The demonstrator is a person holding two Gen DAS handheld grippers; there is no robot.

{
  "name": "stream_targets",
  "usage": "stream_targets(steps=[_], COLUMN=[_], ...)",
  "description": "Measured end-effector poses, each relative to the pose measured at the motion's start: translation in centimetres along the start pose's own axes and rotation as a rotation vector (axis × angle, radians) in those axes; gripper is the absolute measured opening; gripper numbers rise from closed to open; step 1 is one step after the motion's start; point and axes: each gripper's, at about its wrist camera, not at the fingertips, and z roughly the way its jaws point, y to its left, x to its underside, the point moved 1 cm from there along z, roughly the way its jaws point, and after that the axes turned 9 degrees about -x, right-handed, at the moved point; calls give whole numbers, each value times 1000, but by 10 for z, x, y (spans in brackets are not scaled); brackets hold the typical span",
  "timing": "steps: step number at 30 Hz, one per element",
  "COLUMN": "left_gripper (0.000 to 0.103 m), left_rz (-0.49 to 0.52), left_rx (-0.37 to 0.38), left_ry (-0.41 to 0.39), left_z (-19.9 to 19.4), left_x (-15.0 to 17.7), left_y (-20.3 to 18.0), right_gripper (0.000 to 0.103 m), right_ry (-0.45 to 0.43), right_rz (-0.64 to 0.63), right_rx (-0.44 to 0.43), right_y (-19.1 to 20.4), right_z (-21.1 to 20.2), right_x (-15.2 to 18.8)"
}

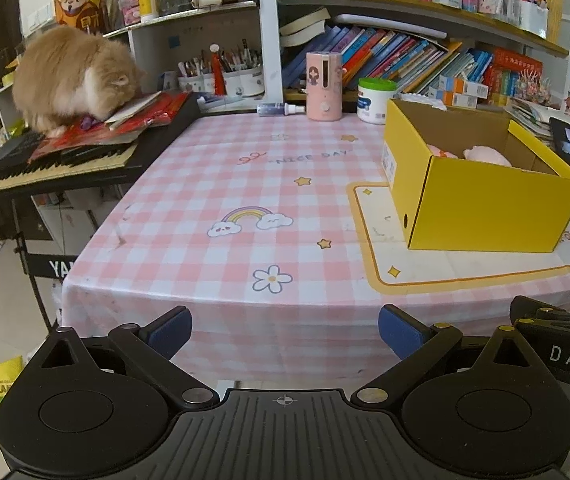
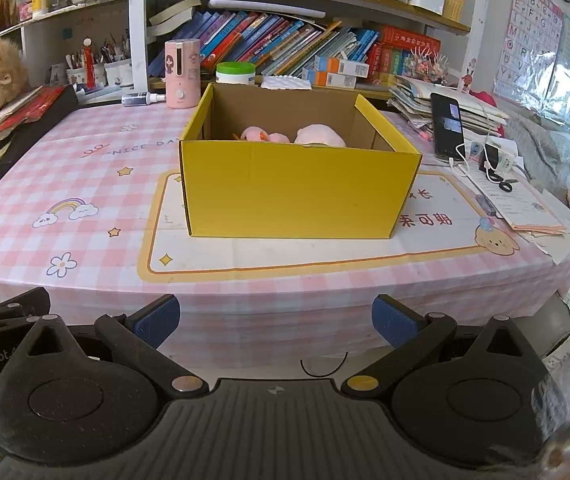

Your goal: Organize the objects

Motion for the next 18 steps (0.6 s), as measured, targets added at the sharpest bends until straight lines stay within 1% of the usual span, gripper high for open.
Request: stream_targets(steps=[8, 15, 18], left_gripper=[101, 101, 101], left_rz=[-4, 10, 7], left_rx=[-9, -38, -39], left_ry=[9, -12, -9], left_z=[1, -2, -2], left_x=[0, -1, -2], left_y=[-1, -4, -3], right_gripper=[103, 103, 103], right_ry=[8, 11, 12], right_rz=[2, 1, -3], right_rx=[-4, -8, -11], right_y=[-1, -2, -2], right_z=[1, 2, 3], right_x=[0, 0, 0])
